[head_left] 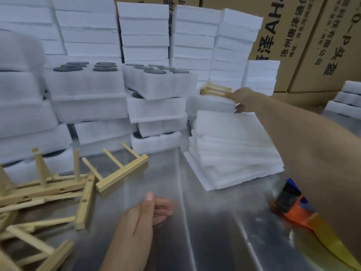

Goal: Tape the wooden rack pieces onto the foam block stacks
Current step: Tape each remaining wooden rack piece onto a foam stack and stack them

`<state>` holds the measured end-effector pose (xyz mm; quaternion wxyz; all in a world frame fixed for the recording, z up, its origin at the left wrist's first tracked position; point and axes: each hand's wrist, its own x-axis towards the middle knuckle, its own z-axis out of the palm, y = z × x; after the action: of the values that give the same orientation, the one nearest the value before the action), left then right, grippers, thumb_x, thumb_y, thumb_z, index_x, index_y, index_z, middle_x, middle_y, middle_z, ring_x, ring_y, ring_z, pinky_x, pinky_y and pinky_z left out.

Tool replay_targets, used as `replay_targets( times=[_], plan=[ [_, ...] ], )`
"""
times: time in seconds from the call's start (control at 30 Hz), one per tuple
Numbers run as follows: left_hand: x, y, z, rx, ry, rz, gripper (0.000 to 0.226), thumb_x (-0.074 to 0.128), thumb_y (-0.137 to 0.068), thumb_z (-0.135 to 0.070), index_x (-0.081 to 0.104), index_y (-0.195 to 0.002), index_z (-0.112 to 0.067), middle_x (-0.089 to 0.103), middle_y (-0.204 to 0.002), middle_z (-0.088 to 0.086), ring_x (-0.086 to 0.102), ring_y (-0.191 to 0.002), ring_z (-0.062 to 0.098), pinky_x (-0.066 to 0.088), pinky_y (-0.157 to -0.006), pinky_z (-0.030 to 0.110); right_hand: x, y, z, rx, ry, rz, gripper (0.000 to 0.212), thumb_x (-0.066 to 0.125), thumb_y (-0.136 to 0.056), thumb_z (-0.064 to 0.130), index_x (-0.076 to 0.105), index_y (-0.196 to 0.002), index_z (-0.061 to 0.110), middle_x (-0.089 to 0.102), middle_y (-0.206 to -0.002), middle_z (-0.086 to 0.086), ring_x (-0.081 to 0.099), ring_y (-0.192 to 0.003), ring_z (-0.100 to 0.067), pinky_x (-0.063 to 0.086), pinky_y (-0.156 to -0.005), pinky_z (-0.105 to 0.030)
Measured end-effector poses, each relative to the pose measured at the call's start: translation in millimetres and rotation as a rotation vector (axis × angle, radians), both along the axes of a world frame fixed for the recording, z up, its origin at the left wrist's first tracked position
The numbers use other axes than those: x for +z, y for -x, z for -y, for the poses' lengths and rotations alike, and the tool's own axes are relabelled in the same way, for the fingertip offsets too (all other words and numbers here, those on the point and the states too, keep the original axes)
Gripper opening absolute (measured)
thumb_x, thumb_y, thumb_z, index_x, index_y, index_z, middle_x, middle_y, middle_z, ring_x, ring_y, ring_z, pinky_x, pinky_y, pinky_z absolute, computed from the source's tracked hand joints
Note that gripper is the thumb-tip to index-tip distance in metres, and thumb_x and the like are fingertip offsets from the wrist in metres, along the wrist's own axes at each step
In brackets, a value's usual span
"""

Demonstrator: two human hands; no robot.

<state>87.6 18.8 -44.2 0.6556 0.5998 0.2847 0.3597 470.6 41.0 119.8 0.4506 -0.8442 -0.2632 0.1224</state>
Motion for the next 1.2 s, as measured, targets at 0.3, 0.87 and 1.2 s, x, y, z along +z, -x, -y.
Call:
replay_targets(
  times=[0.3,0.87,1.2],
  plan=[
    [2,2,2,-0.021,-0.044,0.001,0.056,0.028,-0.100,-0.024,0.072,-0.076,-0.001,0.074,-0.077,0.014,0.071,-0.072,0.020,0.055,-0.062,0.016,14,29,4,0.158,0.428,0.205,0.066,0.068,-0.089,0.027,0.039,-0.142,0.002,0.038,-0.142,-0.011,0.053,-0.119,-0.035,0.050,-0.097,-0.041],
    [1,1,1,-0.002,-0.022,-0.004,0.055,0.029,-0.100,-0.028,0.071,-0.077,0.000,0.073,-0.077,0.016,0.070,-0.074,0.022,0.055,-0.063,0.017,-11,26,6,0.197,0.372,0.521,0.064,0.040,-0.093,-0.003,0.030,-0.150,0.023,0.042,-0.143,-0.017,0.050,-0.120,-0.035,0.042,-0.096,-0.033],
    [-2,4,1,0.025,-0.117,-0.028,0.054,0.031,-0.100,-0.034,0.074,-0.076,-0.012,0.075,-0.076,0.007,0.072,-0.077,0.016,0.054,-0.065,0.018,29,117,-17,0.497,-0.034,0.743,0.084,0.054,-0.084,0.004,0.013,-0.154,0.026,0.013,-0.158,-0.005,0.008,-0.147,-0.024,0.004,-0.117,-0.058]
  ],
)
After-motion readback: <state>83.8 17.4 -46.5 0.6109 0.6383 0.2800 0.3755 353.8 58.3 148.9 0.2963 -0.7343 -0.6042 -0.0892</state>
